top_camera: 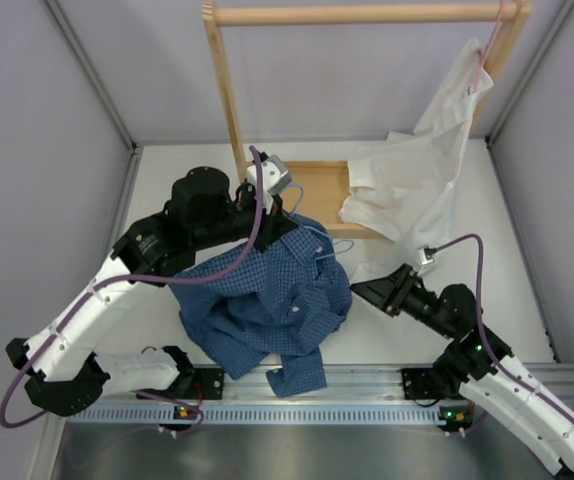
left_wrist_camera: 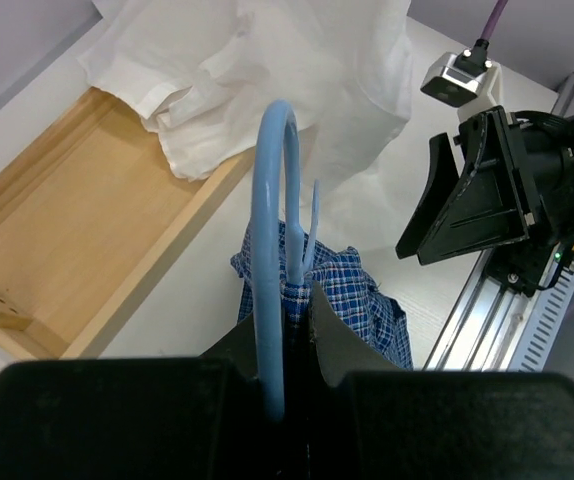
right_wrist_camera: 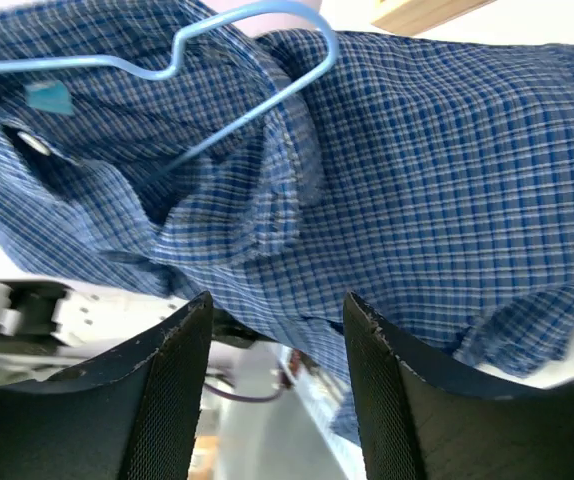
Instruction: Place the shirt on the hanger
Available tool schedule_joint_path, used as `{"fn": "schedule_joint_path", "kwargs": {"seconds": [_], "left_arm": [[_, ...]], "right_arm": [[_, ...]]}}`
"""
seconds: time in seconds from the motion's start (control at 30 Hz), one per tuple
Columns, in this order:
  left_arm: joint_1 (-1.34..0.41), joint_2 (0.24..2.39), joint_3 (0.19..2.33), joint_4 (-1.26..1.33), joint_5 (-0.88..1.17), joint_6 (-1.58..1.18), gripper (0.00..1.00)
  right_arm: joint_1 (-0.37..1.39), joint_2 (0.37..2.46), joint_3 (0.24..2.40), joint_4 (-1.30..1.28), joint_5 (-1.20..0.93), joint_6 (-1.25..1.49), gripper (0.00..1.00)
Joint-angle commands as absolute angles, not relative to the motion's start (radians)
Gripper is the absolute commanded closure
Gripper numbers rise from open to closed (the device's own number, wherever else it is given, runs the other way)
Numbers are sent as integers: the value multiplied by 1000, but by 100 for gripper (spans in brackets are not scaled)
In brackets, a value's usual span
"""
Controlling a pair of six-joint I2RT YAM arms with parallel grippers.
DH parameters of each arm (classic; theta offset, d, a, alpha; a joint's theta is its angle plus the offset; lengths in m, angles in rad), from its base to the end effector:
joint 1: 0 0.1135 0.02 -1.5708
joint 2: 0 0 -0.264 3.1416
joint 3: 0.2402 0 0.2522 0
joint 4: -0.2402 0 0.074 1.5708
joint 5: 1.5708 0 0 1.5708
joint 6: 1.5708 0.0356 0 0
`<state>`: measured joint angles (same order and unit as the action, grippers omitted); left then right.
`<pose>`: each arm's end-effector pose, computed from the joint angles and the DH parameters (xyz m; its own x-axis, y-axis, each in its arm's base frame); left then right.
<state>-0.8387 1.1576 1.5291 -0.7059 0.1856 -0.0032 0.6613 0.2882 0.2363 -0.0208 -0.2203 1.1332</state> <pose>0.1444 -0.1706 0.4643 -0.2221 0.2424 -0.9444 0.8468 0.5281 -0.0636 0.0924 0.0817 0.2278 -0.7229 0.5574 -0.4083 -0.2749 0.3100 0.9101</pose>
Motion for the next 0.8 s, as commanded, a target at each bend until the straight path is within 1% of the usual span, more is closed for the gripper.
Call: {"fn": "schedule_joint_path", "kwargs": {"seconds": [0.0,0.13,0.17,0.23,0.47,0.6,0.73,0.77], "left_arm": [[-839,1129,1503,-571,127,-51,100],[-839,1121,1460,-513,133,-72,100],[-839,1120,1450,-503,133,-77,100],[-839,1120,1439,-480,130,-87,100],[-839,1126,1419,-443,153,-86,100],[-839,1114,1393,-413,175,-84,100],[-839,1091,1370,-385,170,-84,100],[-839,1083,1370,-382,167,-84,100]], "right_arm": [[678,304,250,209,-221,1313,48],[695,345,221,231,-140,1353,51],[698,354,209,250,-129,1385,54],[709,382,180,274,-111,1413,57],[753,462,189,334,-89,1417,55],[770,506,161,416,-57,1437,56],[776,647,160,573,-77,1459,57],[778,669,160,596,-71,1463,59]]}}
